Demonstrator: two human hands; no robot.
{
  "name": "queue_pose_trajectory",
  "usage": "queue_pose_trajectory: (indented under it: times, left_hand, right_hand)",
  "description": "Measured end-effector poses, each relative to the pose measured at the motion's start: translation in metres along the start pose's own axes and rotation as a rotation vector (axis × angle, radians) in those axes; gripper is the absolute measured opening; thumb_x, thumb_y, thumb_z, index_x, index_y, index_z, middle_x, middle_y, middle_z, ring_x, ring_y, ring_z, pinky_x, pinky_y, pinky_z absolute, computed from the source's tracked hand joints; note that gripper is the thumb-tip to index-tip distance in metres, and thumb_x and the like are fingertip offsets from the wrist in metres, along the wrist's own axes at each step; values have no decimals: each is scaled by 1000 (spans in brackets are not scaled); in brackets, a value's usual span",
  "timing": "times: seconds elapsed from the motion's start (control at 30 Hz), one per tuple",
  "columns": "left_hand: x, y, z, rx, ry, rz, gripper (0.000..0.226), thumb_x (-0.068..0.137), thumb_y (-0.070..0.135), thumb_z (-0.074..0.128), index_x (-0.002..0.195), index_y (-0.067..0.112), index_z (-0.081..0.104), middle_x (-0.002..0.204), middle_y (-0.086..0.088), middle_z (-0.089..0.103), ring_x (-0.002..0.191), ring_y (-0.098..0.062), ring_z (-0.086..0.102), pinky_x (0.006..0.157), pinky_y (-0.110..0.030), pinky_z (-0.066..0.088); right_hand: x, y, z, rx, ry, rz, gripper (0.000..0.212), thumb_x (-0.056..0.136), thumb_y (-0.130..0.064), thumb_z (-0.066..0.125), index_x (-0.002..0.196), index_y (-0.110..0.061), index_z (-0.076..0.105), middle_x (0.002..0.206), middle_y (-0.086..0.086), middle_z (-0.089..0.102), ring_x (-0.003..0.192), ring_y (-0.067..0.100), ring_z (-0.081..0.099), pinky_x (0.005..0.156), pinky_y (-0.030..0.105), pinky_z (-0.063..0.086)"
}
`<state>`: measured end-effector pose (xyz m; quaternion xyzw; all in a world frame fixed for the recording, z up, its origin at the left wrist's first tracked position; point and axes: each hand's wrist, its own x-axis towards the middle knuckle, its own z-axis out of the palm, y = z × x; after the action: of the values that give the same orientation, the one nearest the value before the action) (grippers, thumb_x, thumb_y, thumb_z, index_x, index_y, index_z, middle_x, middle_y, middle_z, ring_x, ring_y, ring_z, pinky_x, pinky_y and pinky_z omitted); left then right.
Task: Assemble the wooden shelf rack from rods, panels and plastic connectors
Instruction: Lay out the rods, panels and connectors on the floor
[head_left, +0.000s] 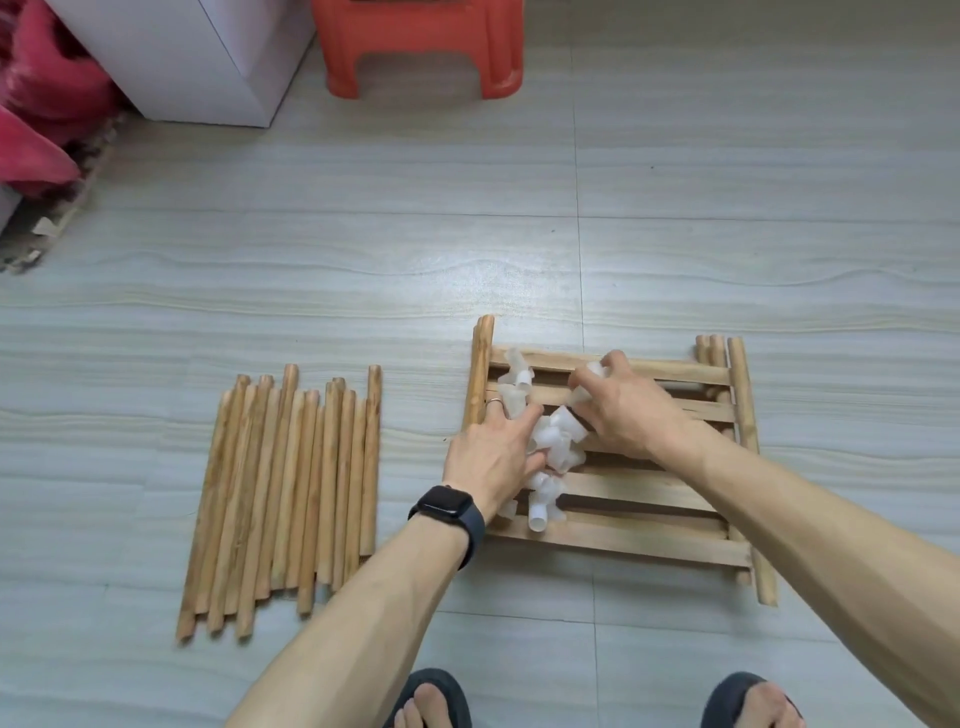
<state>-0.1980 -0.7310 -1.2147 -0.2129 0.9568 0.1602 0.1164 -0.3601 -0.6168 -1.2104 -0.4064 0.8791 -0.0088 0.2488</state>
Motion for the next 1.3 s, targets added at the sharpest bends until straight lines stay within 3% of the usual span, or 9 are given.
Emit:
queue_pose_trajectory:
  times: [0.2,0.4,0.5,0.63,0.73,0.8,0.9,1.03,1.3]
  left_hand:
    - [7,10,-5,-172,-16,54,29,102,36,52,125,26,40,119,-8,46,89,-36,60,71,-43,53]
    - [-11,-19,-31,-557,183,-63,23,98,31,58,118,36,47,108,2,48,88,-18,56,73,-26,46]
    - [-52,-67,-37,-750,320,-258,21,96,32,61,105,47,49,108,9,53,92,-5,55,71,-21,44]
    - [-147,-149,-13,-730,417,-586,20,94,31,62,101,46,51,103,13,52,87,2,53,66,-19,40]
    - [-225,-192,21,-664,399,-773,21,93,28,63,103,43,51,97,12,47,90,-15,55,73,-28,39]
    - [-265,-205,44,-657,371,-881,23,93,28,65,104,43,50,96,10,47,93,-23,57,75,-30,39]
    - [-299,-211,67,-683,337,-993,23,95,30,63,107,45,50,99,7,46,100,-28,58,79,-29,38]
    - [-307,-219,76,-737,216,-1071,46,96,46,58,140,43,46,130,0,36,101,-18,55,90,-26,38]
    - [-290,-202,68,-550,118,-1112,49,97,57,41,145,57,29,151,5,28,100,-22,60,77,-33,45]
  right_hand:
    - [-24,19,13,358,183,98,20,103,-36,50,122,-27,50,122,4,36,91,28,55,78,37,46]
    - [-45,-30,-5,654,440,77,24,101,-39,58,123,-30,54,120,2,40,92,10,52,83,25,42]
    - [-61,-88,0,706,298,-47,20,98,-43,61,117,-37,56,120,-3,48,105,10,52,91,27,39]
    - [-85,-184,44,668,-130,-195,22,95,-47,65,113,-36,59,116,-6,59,102,13,62,90,33,49]
    - [-106,-247,94,658,-379,-223,25,92,-44,66,113,-31,60,105,-4,70,84,13,70,79,34,56]
    - [-117,-276,126,692,-482,-201,26,93,-38,65,116,-27,61,110,1,70,89,19,72,80,33,55]
    - [-127,-300,160,712,-531,-189,35,96,-31,63,130,-21,59,134,2,60,114,25,65,100,33,48]
    - [-132,-316,181,645,-613,-289,62,96,-18,59,155,-26,39,162,1,34,151,15,26,118,20,16]
    - [-133,-303,184,661,-604,-220,78,87,2,47,157,-31,35,168,0,20,155,14,16,115,14,13]
